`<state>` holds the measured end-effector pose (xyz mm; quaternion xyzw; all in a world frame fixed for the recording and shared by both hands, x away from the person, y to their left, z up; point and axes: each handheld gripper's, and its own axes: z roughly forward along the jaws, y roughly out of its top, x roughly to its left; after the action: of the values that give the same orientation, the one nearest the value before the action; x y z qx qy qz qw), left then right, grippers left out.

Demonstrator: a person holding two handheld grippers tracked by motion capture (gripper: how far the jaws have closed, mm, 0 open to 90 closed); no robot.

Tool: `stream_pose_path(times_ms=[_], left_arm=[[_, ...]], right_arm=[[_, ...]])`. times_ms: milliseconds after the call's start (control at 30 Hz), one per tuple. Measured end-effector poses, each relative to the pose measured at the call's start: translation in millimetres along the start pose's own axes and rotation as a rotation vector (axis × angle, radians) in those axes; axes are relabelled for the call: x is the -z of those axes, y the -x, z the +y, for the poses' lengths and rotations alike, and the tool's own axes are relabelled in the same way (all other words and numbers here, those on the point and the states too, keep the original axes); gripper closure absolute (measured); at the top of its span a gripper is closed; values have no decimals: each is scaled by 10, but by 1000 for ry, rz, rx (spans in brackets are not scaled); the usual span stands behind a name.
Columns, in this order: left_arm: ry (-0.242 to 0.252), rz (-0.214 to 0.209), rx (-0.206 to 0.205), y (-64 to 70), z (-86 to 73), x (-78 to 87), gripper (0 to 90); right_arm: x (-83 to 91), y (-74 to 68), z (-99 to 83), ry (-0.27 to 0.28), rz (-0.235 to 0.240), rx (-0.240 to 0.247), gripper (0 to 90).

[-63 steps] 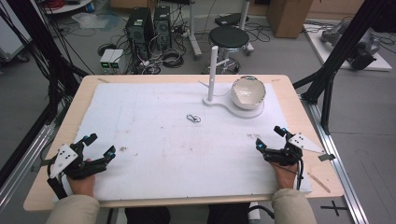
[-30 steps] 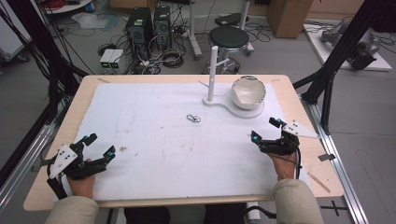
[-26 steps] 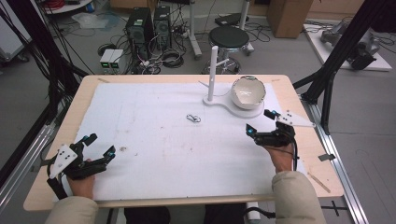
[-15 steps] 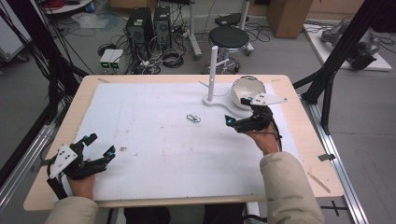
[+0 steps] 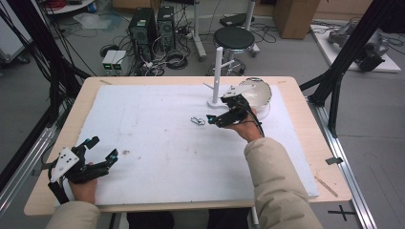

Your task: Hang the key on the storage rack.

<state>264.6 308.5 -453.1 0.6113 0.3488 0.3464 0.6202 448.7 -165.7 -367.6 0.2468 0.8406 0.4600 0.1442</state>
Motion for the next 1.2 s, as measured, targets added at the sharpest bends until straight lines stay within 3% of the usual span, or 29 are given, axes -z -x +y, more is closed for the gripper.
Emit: stream_pose_path(times_ms=[67,267,433,800,900,967,1000,1200], left_arm=[[0,0,0,-1,0,0,144],[-1,-1,-2,-2,0,1,144],[1,-1,2,-1,0,0,144],[-1,-2,-4,-1,0,2,144],[-1,-2,-3,-2,0,1,144],[-1,-2,-3,-2,0,2,144],[-1,-2,-3,-1,0,2,144],[-1,-1,-2,-1,0,2,144]], right_arm=[[-156,-17,33,-30,12,22,5],[-407,-50,8,-114,40,63,5],[-521,-30,-66,-186,61,55,6],[-709,-3,-132,-235,79,45,48],[-735,14,-152,-259,85,1,101],[-739,32,-168,-275,95,-44,205],[-743,33,-176,-275,101,-67,216],[-750,43,-178,-261,101,-61,337]])
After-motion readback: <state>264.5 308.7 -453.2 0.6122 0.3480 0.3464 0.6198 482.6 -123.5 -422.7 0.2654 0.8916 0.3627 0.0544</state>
